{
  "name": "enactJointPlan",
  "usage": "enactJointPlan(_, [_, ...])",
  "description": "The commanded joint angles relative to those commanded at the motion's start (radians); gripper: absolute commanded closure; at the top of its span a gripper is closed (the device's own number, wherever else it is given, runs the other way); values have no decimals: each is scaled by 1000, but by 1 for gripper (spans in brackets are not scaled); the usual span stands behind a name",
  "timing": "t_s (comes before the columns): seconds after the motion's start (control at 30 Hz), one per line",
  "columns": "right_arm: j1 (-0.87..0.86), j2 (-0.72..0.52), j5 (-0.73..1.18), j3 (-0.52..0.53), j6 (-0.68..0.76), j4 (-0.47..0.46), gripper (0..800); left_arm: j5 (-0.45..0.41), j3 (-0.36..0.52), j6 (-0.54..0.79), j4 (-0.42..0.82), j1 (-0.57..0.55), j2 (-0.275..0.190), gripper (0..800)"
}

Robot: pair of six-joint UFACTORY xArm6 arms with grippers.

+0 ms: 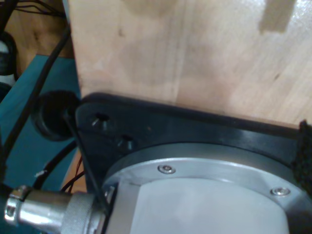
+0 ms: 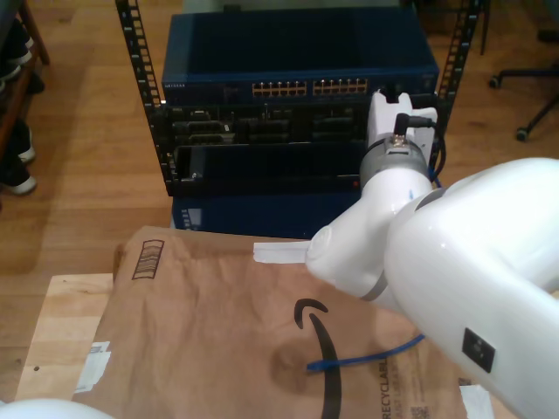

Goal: Grab the cable and plug it in

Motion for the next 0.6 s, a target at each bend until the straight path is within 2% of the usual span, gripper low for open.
enactJointPlan(0.07, [0,20,-34,2,3,-2,800,2,0,-2,0,2,0,0])
enactJointPlan(0.17, [5,51,-78,8,107,-14,800,2,0,0,0,2,0,0])
enactJointPlan(0.33, [11,81,-140,15,173,-54,800,2,0,0,0,2,0,0])
enactJointPlan(0.4, [8,103,-147,-8,227,-58,800,2,0,0,0,0,0,0])
enactJointPlan(0.6, [0,189,-160,-120,235,-58,800,2,0,0,0,0,0,0])
